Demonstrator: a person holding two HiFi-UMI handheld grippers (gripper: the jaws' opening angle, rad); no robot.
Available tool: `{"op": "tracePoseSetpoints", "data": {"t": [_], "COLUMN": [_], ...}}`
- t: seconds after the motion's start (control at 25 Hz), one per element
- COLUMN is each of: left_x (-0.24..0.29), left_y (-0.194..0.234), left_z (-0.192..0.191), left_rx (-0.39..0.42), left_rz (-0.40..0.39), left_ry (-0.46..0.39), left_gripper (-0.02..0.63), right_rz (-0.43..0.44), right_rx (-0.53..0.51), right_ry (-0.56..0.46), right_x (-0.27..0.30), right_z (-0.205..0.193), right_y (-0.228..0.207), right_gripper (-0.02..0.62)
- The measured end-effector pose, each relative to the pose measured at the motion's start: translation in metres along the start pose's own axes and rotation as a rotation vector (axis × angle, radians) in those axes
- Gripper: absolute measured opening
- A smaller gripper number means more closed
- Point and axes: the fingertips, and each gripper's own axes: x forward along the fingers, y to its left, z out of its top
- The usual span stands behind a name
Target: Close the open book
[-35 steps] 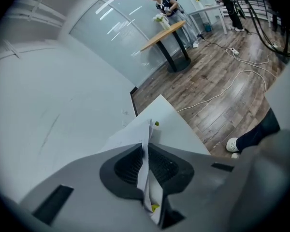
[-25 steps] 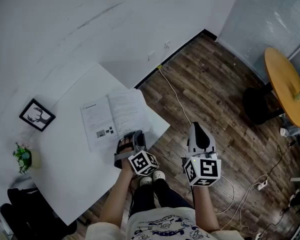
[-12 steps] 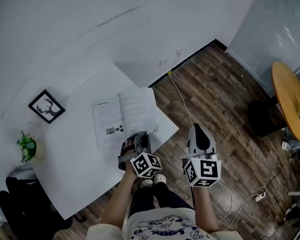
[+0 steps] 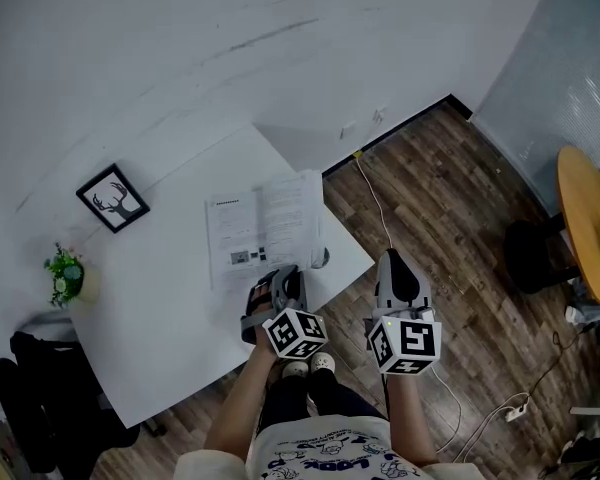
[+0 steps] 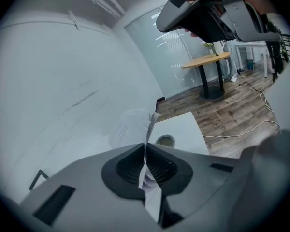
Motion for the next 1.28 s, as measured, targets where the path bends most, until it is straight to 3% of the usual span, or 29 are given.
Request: {"op": "tracePoseSetpoints", "data": {"t": [0.64,1.28], "left_x": [-0.023,-0.025], "left_y": [0.037,0.053], "left_z": [-0.047,-0.098], "left_rx": [-0.138,-0.426], "left_rz": [0.084,0.083], "left_ry": [0.057,0.123], "left_gripper": [0.034,0.035], "right_rz": [0.115,0.196], "right_rx": [-0.02,-0.034], "right_ry": [-0.002,0.015], "right_x": [0.018,0.036], "right_z": [0.004,0.001], "right_y": [0.054,0.095], "right_gripper": [0.034,0.034]}}
